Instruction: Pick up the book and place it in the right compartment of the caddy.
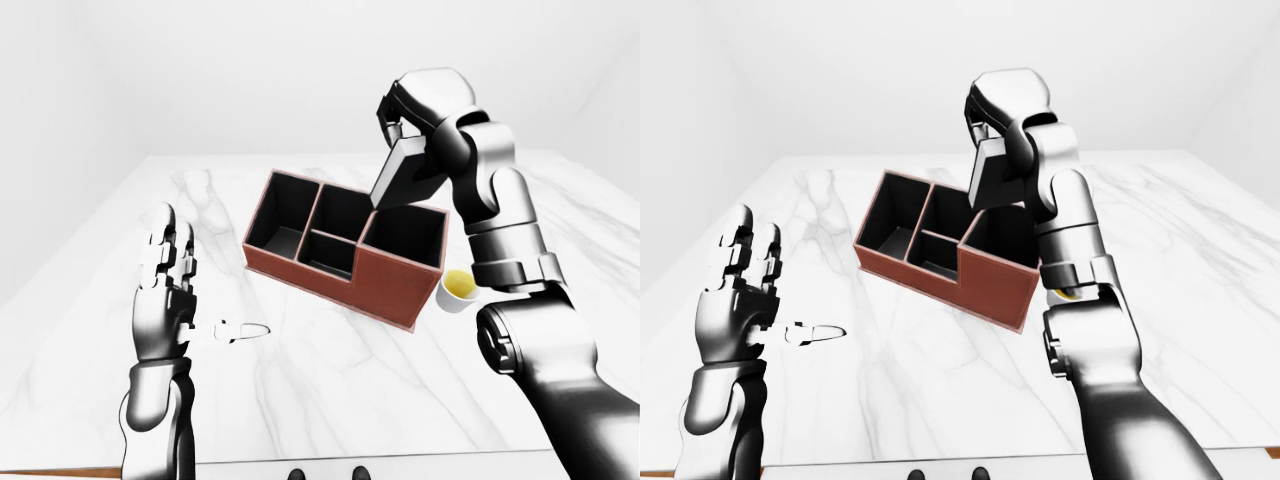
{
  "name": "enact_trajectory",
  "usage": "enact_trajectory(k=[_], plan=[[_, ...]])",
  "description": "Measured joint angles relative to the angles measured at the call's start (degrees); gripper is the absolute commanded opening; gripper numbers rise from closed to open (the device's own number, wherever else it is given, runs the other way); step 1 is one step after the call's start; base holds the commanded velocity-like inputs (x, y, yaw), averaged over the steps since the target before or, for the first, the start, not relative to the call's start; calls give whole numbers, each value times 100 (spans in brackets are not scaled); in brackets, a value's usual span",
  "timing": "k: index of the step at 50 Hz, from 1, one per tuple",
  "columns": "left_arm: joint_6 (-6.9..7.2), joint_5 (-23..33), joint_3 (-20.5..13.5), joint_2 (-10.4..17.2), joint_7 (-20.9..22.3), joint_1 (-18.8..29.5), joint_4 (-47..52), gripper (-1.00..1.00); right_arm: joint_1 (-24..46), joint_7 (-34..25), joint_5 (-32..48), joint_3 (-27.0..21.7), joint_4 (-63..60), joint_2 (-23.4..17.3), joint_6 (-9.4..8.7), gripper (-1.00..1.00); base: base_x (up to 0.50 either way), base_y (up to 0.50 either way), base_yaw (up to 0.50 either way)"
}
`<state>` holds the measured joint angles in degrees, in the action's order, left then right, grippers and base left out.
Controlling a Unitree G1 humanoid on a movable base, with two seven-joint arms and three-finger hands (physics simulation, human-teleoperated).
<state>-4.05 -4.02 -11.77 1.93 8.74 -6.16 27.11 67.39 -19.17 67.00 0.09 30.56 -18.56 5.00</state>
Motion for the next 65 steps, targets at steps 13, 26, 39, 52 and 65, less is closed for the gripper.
enact_trajectory(k=[13,26,39,52,65], plan=[[-4,-5,1,0,-9,0,-1,100,68,650,398,85,831,34,0,-100,0,0,0],[23,12,-1,-1,-23,-4,9,100,124,1327,739,182,1547,60,0,-100,0,0,0],[32,21,-2,-2,-31,-5,12,100,163,1820,938,242,2104,69,0,-100,0,0,0],[33,28,-3,-3,-40,-5,13,100,143,1994,971,266,2329,122,0,-100,0,0,0],[25,27,-3,-4,-46,-4,10,100,61,1982,922,300,2356,214,0,-100,0,0,0]])
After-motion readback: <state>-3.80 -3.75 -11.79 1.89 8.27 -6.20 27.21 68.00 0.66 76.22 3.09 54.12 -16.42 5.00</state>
